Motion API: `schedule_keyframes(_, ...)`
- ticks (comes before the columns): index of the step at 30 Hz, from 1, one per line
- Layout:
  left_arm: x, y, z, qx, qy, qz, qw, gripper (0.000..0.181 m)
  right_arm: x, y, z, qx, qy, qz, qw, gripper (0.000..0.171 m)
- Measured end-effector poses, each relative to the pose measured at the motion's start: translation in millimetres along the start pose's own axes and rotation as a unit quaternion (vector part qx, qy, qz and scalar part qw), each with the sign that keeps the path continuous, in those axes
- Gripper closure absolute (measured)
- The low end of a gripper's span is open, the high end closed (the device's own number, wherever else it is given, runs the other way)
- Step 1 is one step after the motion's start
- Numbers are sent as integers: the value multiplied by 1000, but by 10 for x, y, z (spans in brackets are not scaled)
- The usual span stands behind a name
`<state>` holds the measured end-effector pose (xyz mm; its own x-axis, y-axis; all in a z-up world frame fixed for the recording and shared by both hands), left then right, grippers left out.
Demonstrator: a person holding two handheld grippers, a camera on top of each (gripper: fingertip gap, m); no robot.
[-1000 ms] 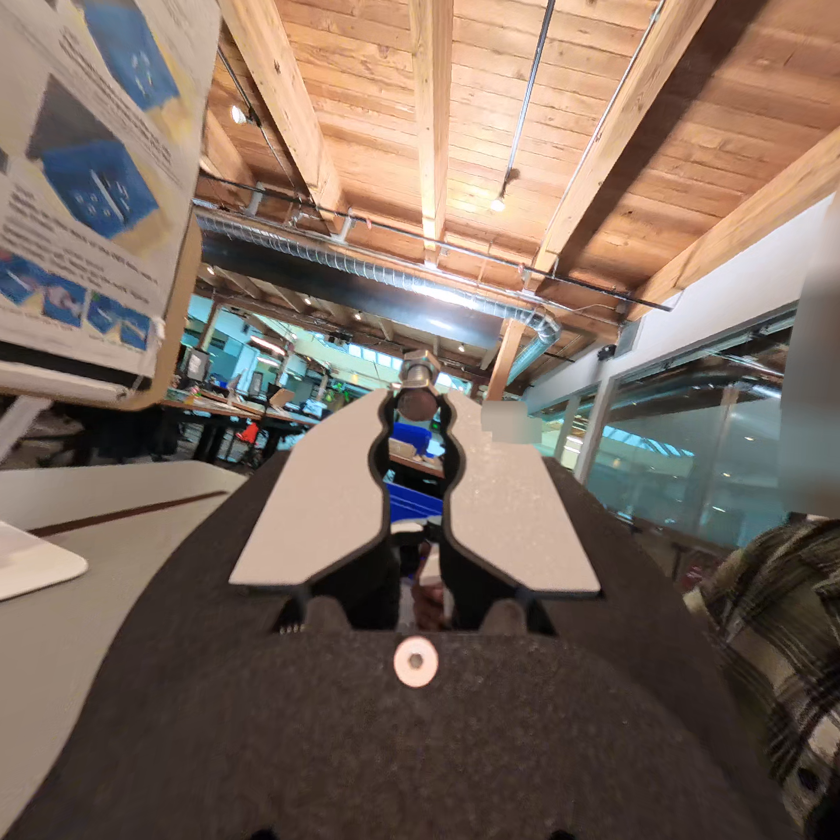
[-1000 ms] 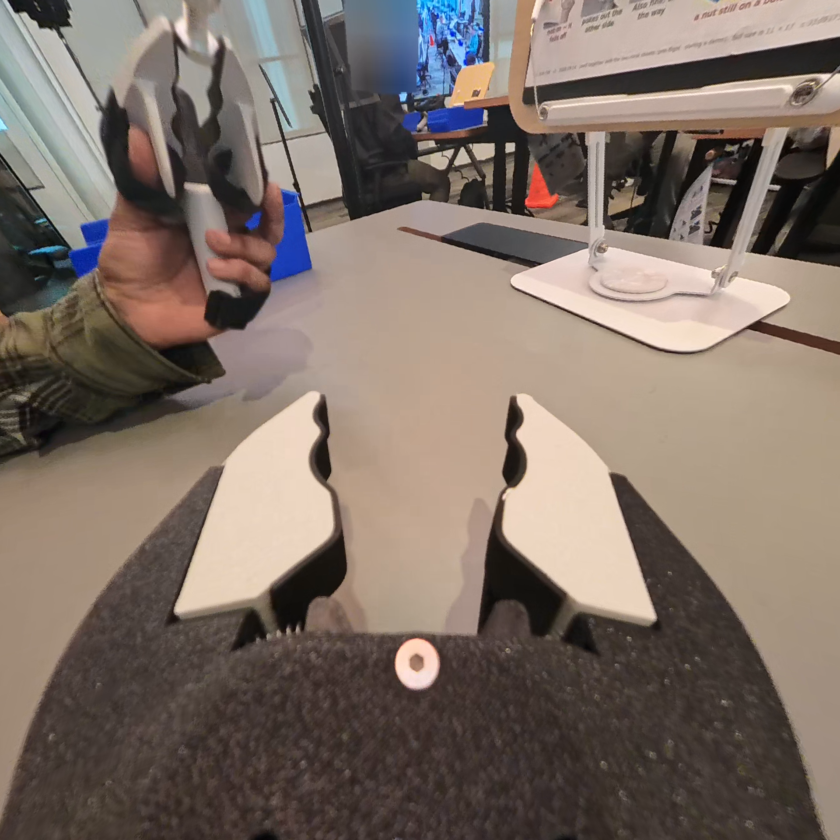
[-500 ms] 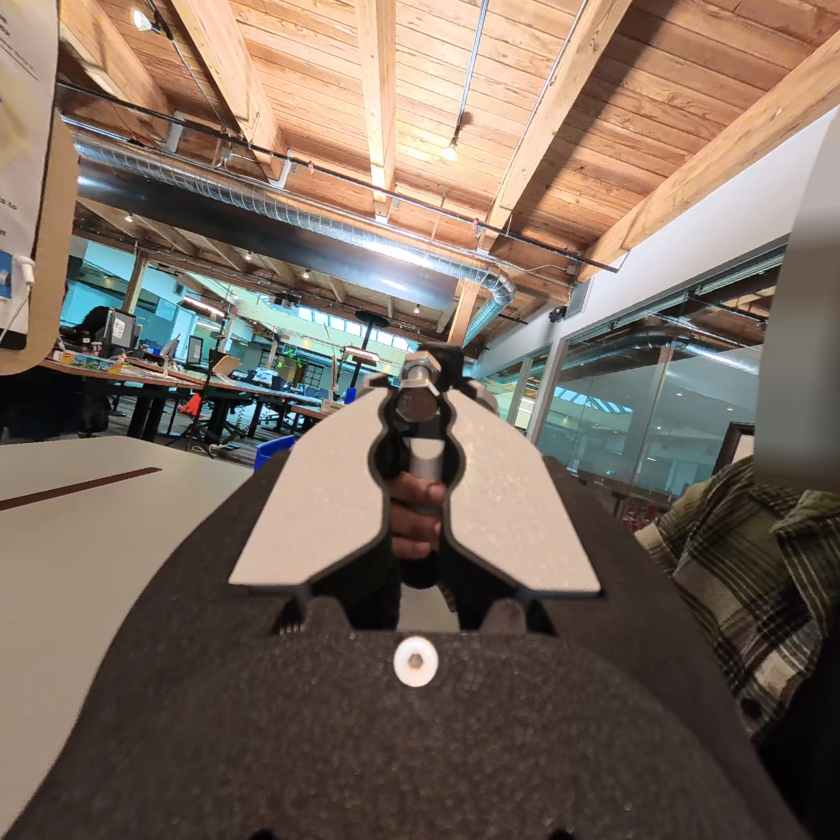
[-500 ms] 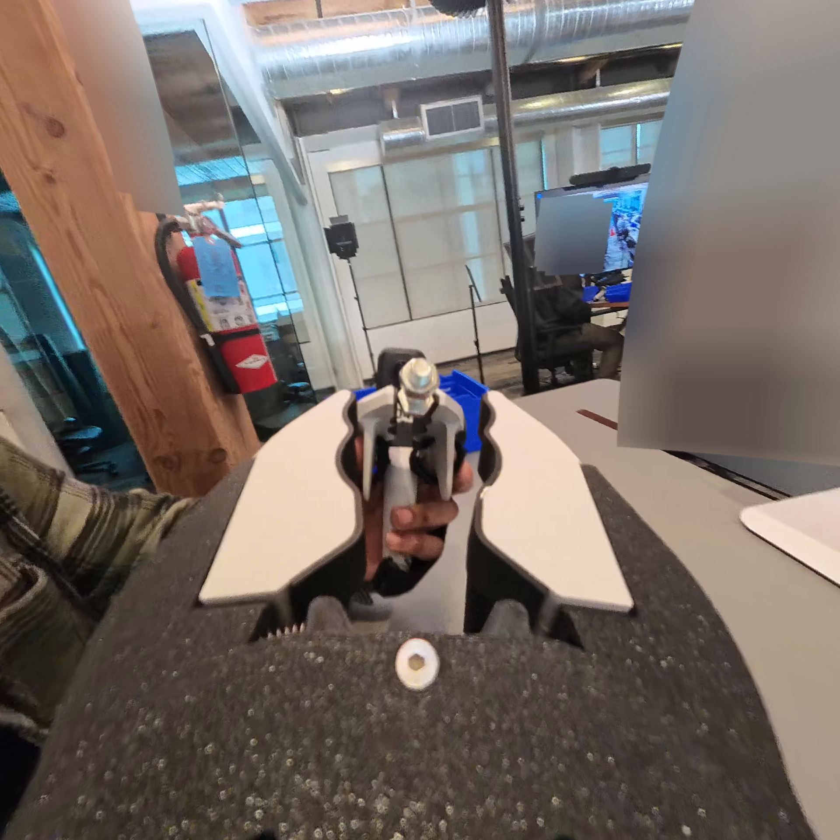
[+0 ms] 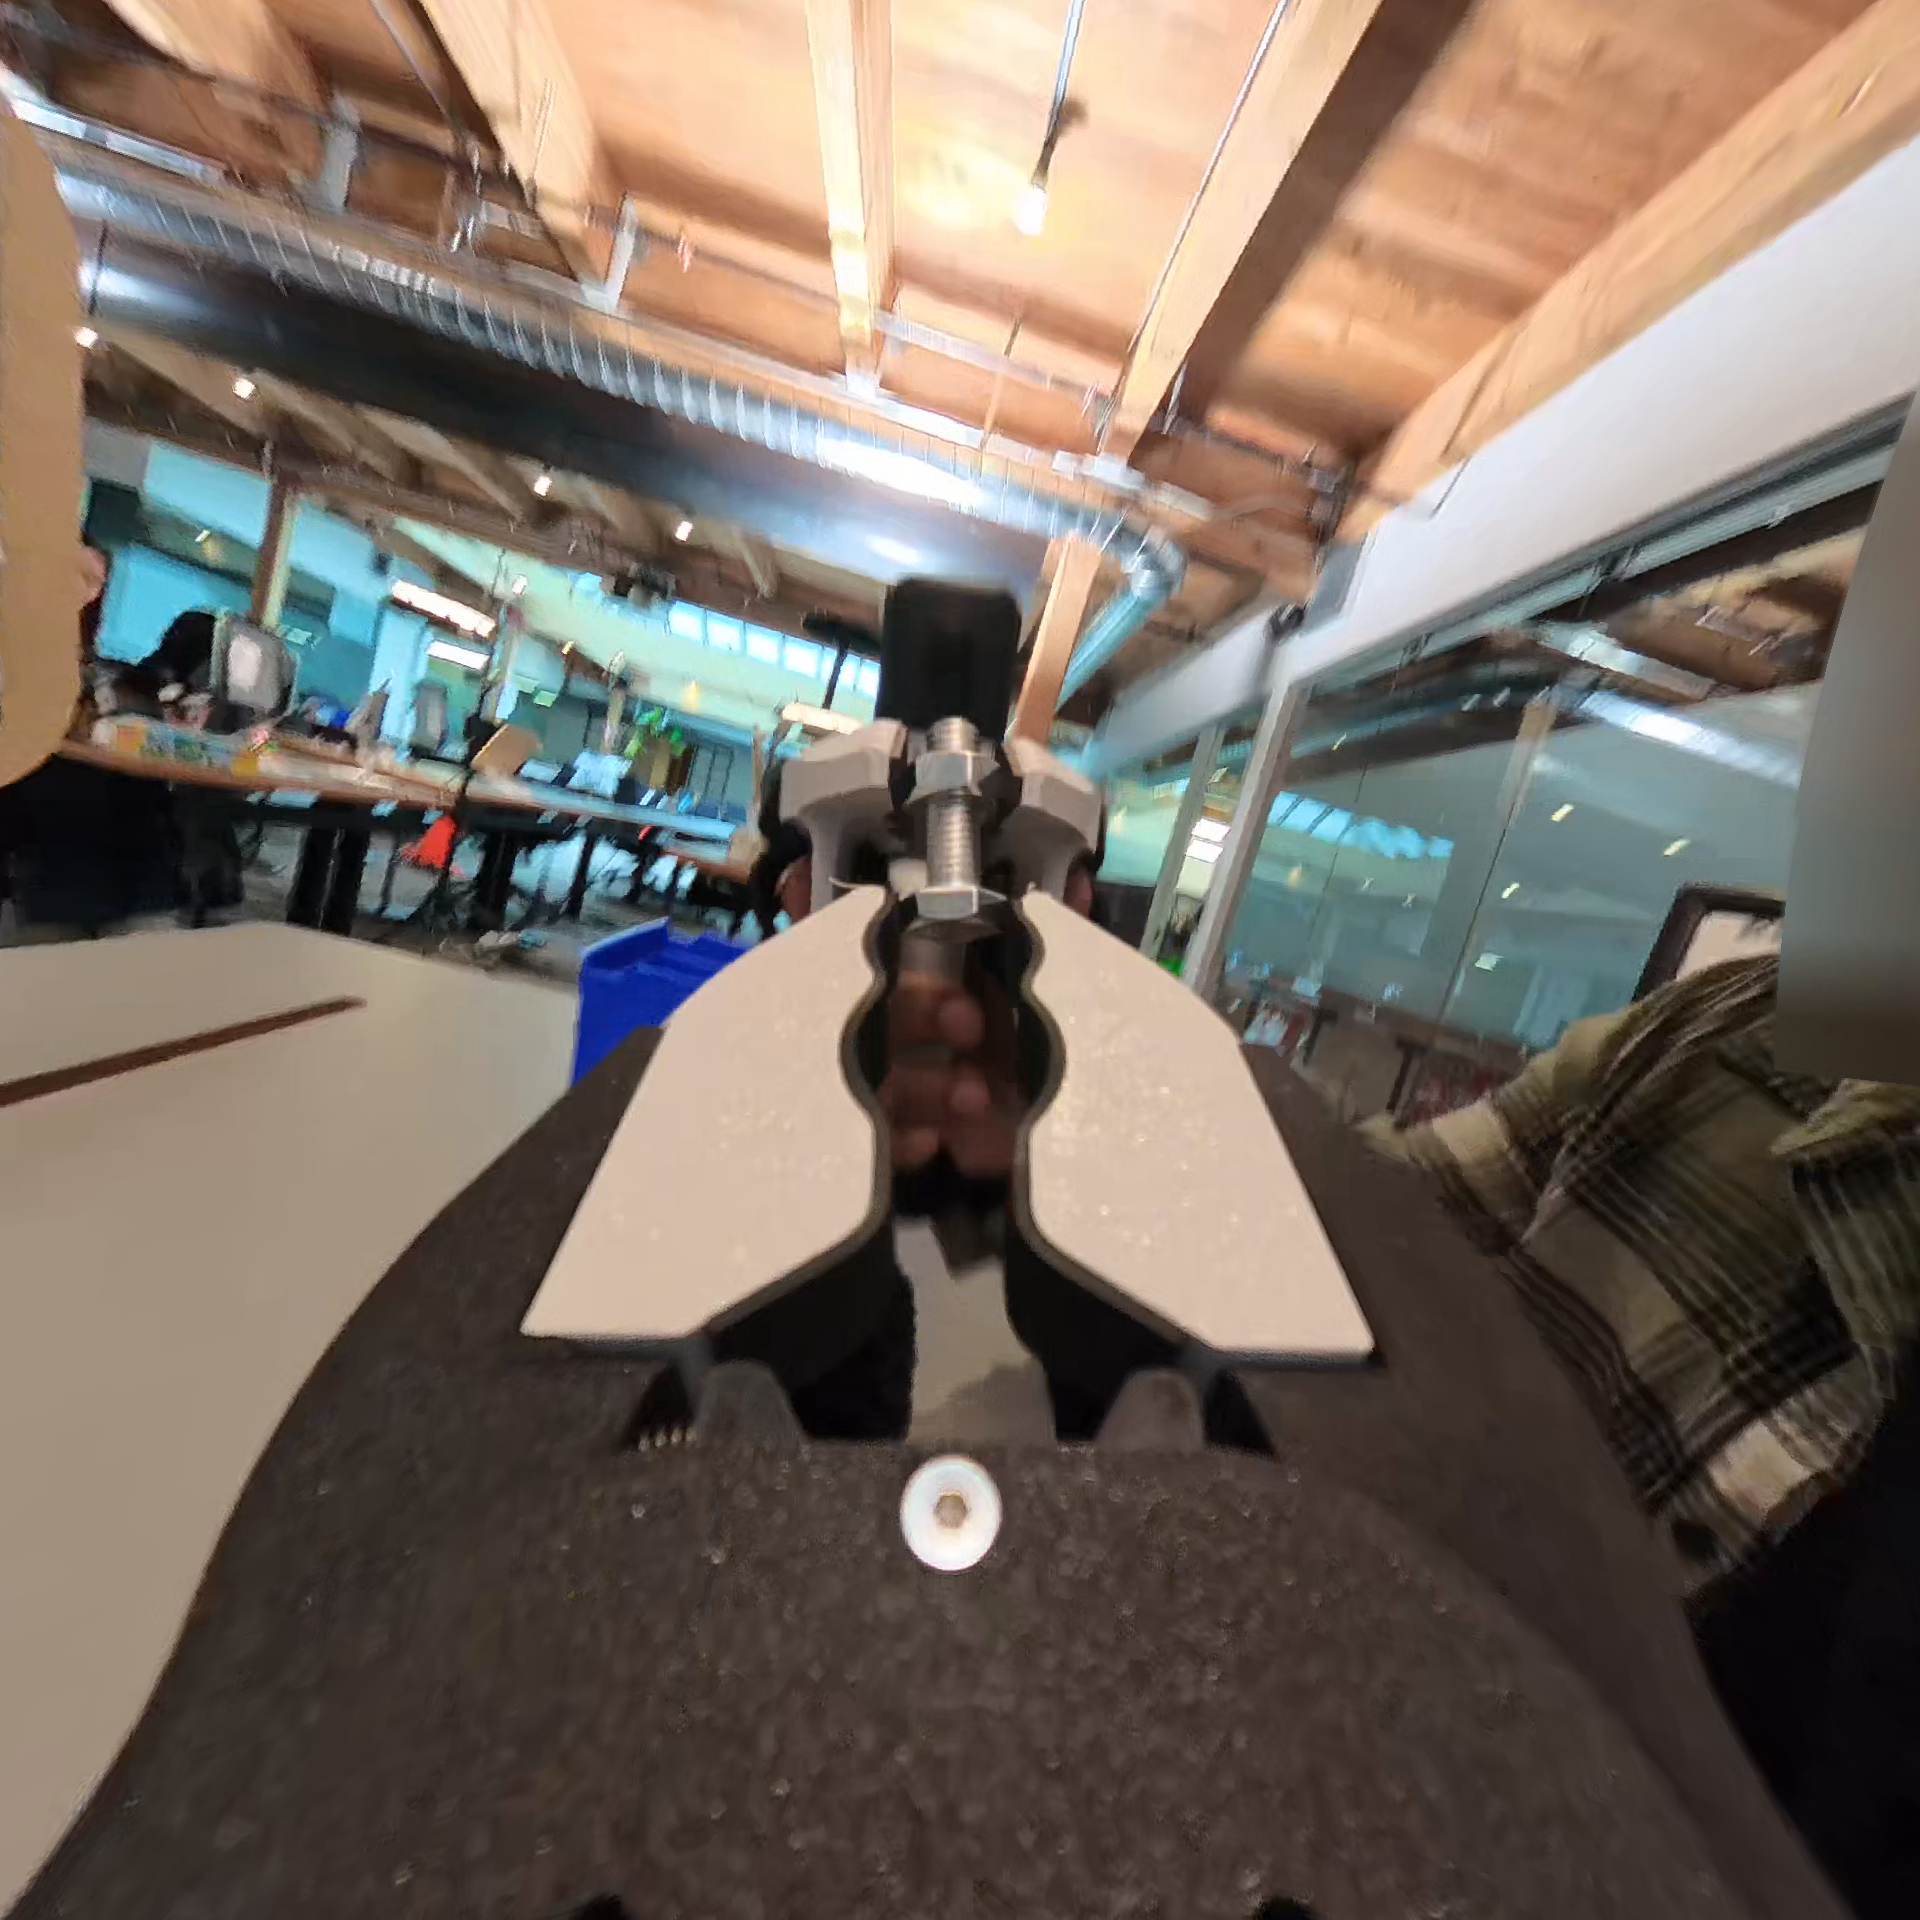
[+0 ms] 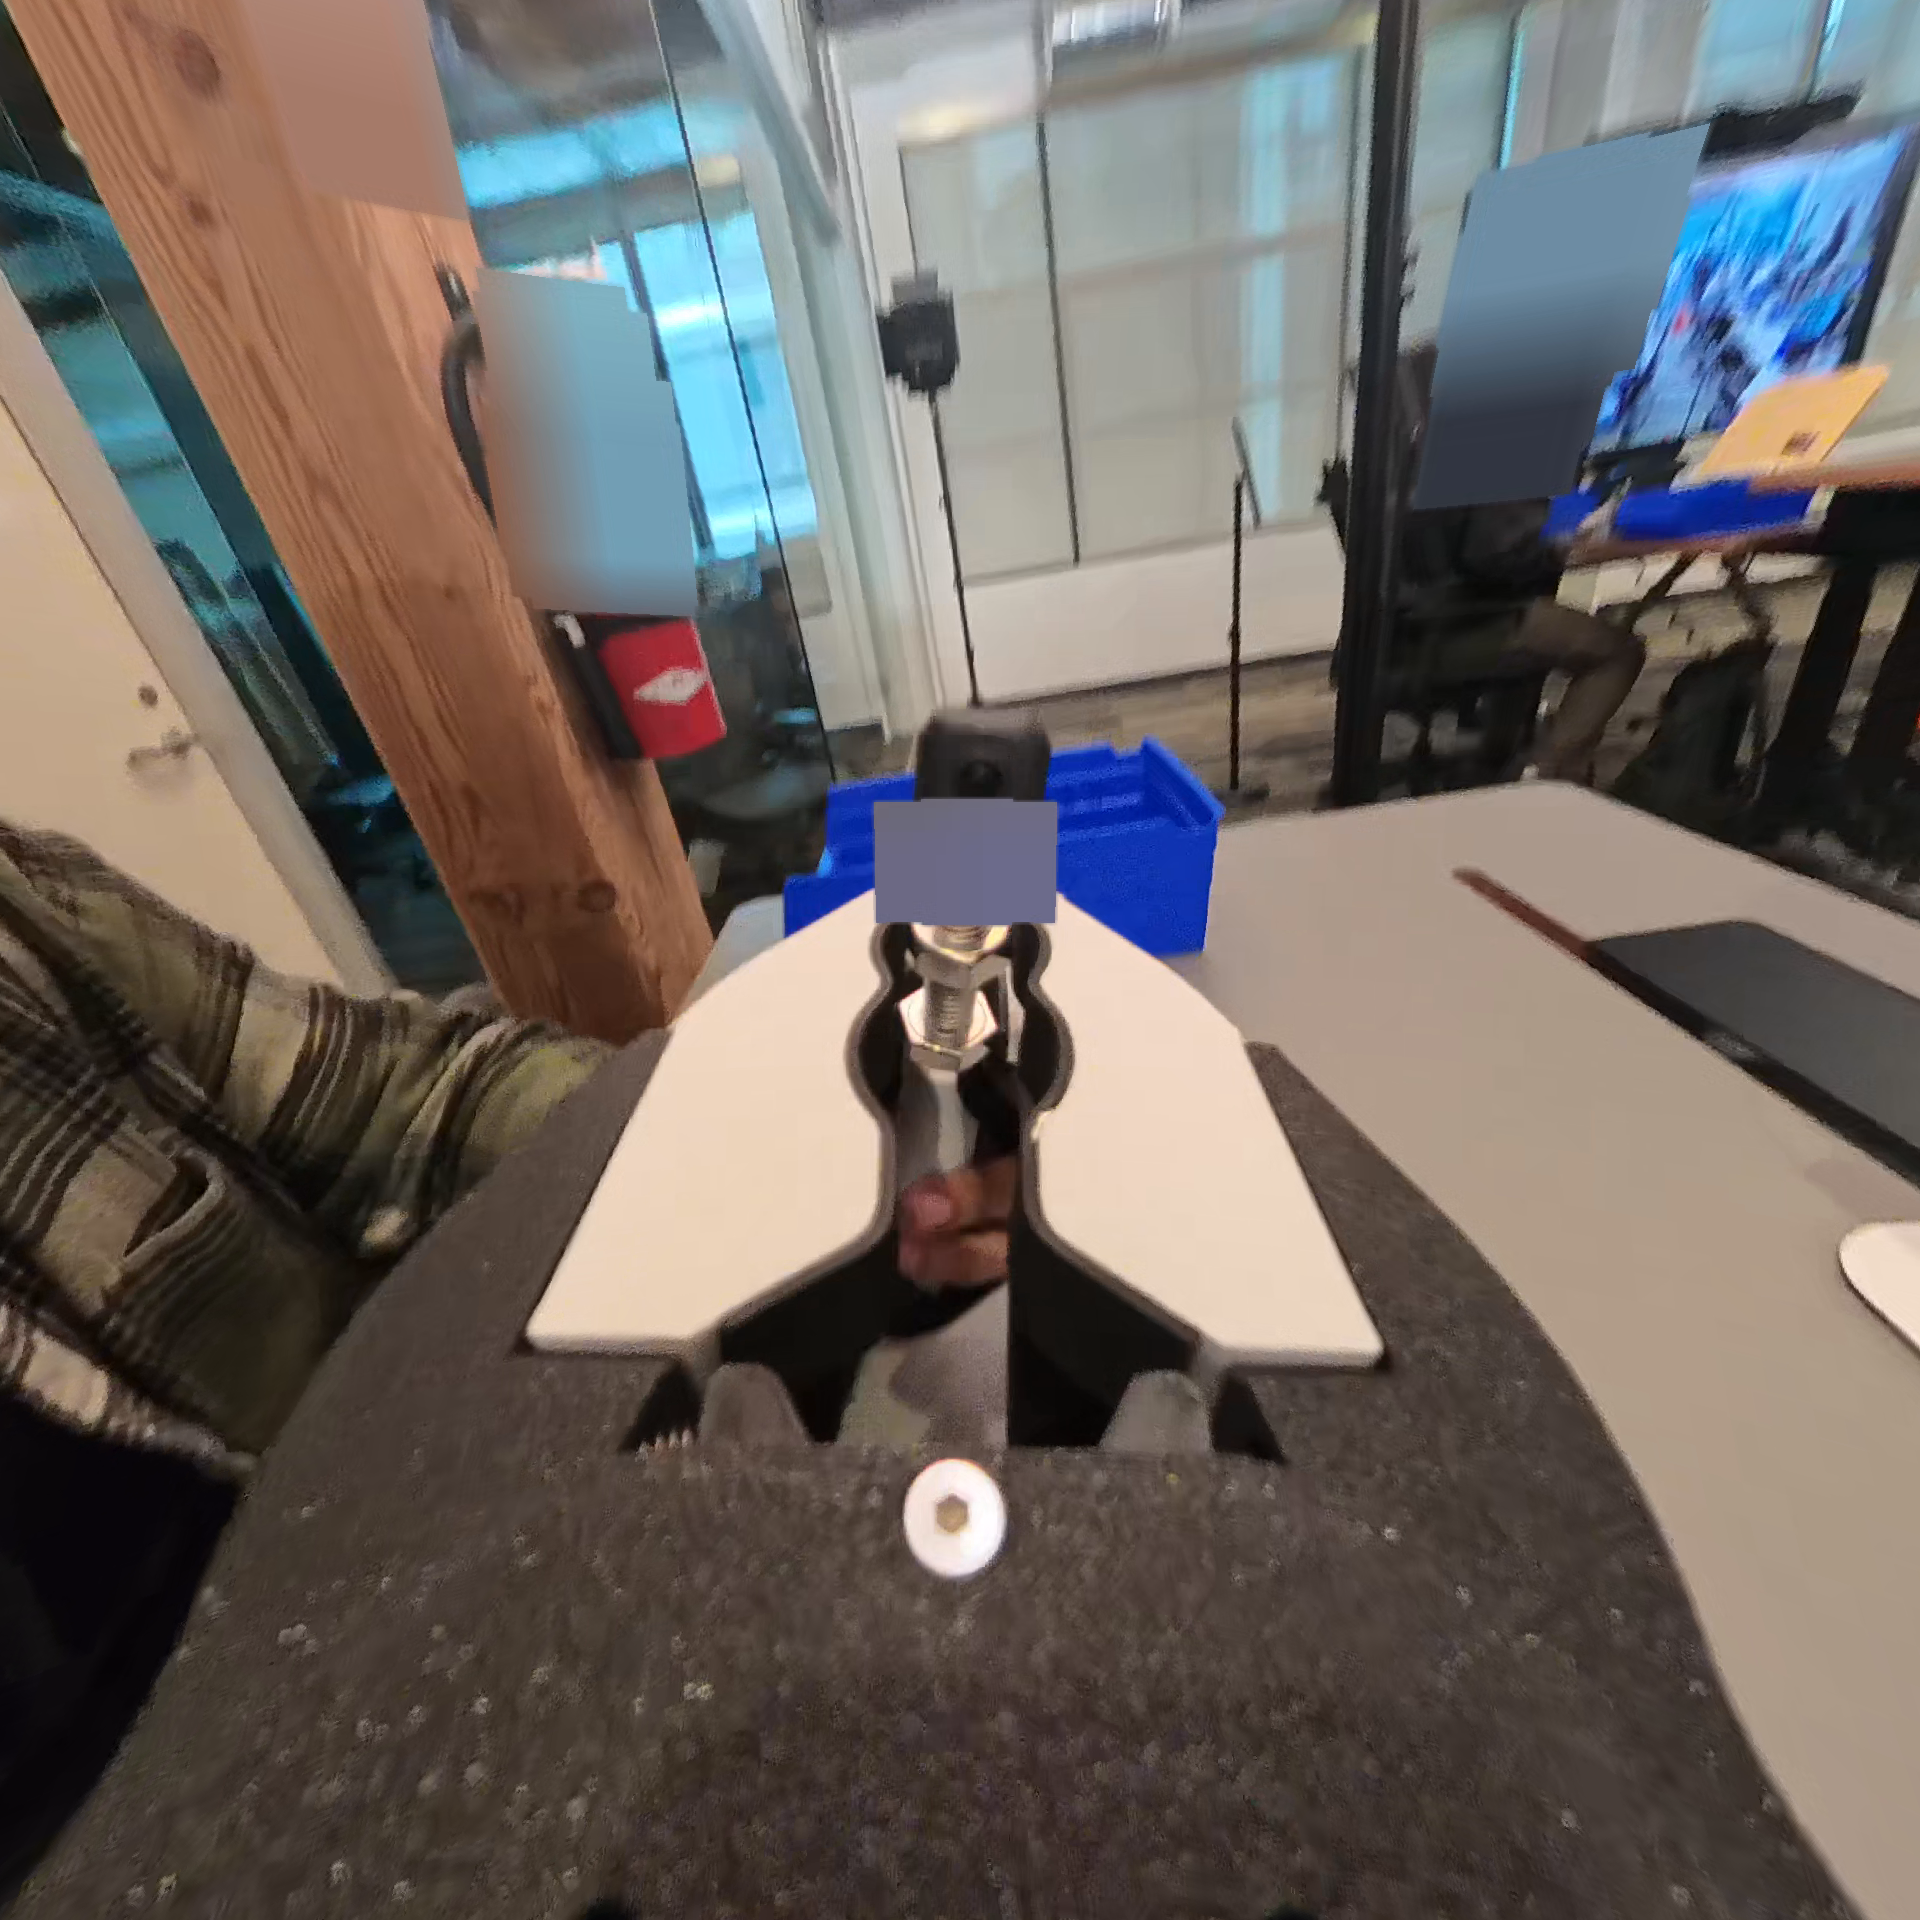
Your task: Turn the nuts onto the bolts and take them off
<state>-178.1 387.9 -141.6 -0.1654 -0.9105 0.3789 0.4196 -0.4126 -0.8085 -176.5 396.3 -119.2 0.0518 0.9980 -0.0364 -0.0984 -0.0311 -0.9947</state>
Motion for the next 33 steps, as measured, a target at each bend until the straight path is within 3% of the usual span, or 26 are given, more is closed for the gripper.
schedule_keyframes(2,-64,41,-11,-38,-25,20,999,161,39,-2,-21,-35,-9,5,999,152)
schedule_keyframes(7,-279,195,-87,-153,-115,112,975,138,62,99,-117,-136,-32,0,990,153)
schedule_keyframes(10,-285,249,-79,-182,-120,133,967,132,6,252,-165,-189,-59,-16,980,153)
schedule_keyframes(14,-261,343,-45,-199,-105,125,966,130,16,385,-164,-202,-72,-19,977,153)
schedule_keyframes(25,-235,503,-2,-218,-85,99,967,146,-52,470,-112,-189,-112,-7,976,153)
schedule_keyframes(28,-199,505,3,-213,-71,93,970,160,-58,478,-112,-189,-114,-9,975,153)
schedule_keyframes(33,-177,524,8,-218,-73,101,968,161,-80,483,-105,-183,-126,-17,975,153)
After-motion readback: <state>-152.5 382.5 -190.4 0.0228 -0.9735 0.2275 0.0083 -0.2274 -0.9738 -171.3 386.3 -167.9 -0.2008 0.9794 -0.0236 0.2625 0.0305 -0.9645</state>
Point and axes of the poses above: each gripper's, where its closed fingertips meet, z out along the fingers, y out of its underside, x = y × z across the jaws, the point moved 1 cm from there along -z, back along the fingers, and after that the axes turned 7 degrees about -z, right-handed, at the moved point
